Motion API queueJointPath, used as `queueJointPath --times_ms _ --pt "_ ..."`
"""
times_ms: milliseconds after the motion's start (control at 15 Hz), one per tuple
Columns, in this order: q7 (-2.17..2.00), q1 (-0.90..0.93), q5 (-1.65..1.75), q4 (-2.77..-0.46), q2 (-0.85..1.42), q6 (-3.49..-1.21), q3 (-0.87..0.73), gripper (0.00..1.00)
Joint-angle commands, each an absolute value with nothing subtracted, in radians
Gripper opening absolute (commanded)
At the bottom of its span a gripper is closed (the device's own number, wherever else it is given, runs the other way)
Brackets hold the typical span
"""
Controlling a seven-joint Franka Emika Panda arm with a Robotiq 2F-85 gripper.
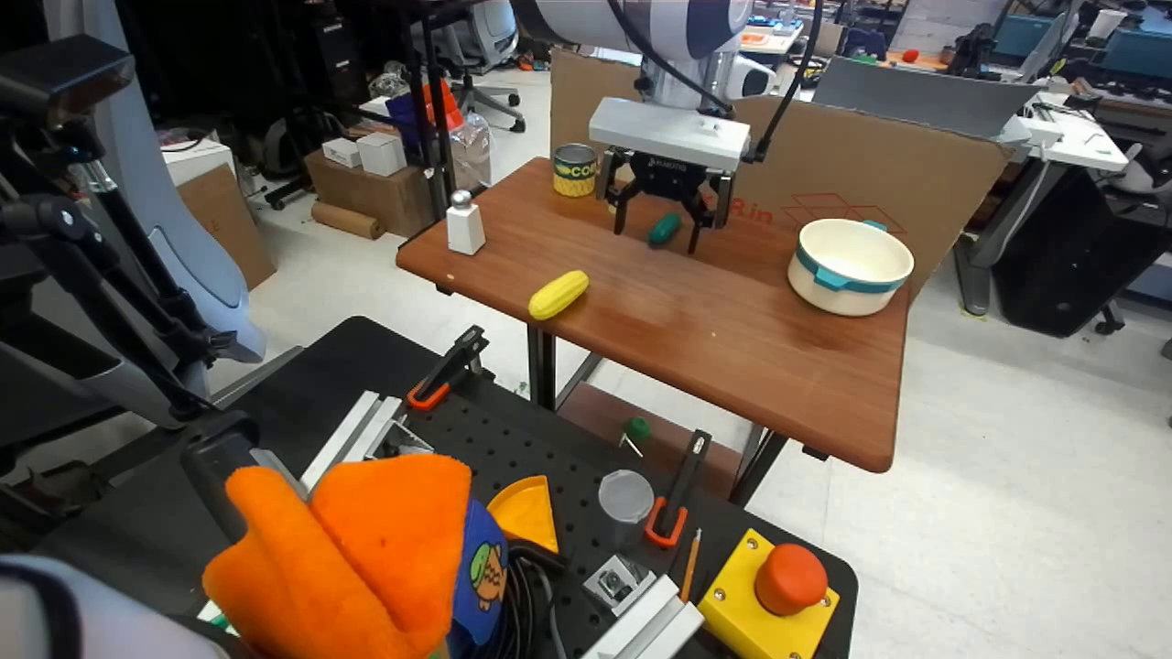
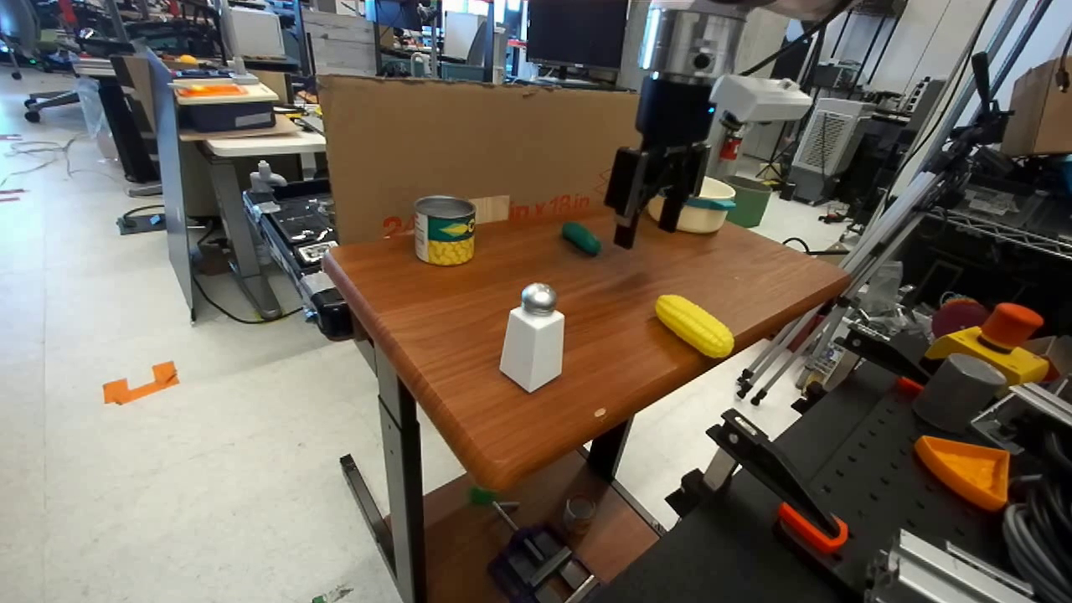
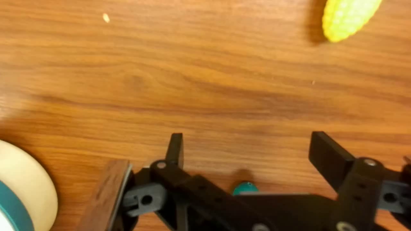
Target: Move the green object midway between the can and the bowl
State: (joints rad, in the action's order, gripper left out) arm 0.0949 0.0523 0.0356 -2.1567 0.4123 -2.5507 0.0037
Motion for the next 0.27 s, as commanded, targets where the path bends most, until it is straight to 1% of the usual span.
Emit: queueJointPath --times_ms 0,200 --pt "0.104 0.034 0.042 -2.188 0.38 -2.548 0.016 1.0" --pt "0.116 0.03 0.042 -2.226 0.345 -2.549 0.02 1.0"
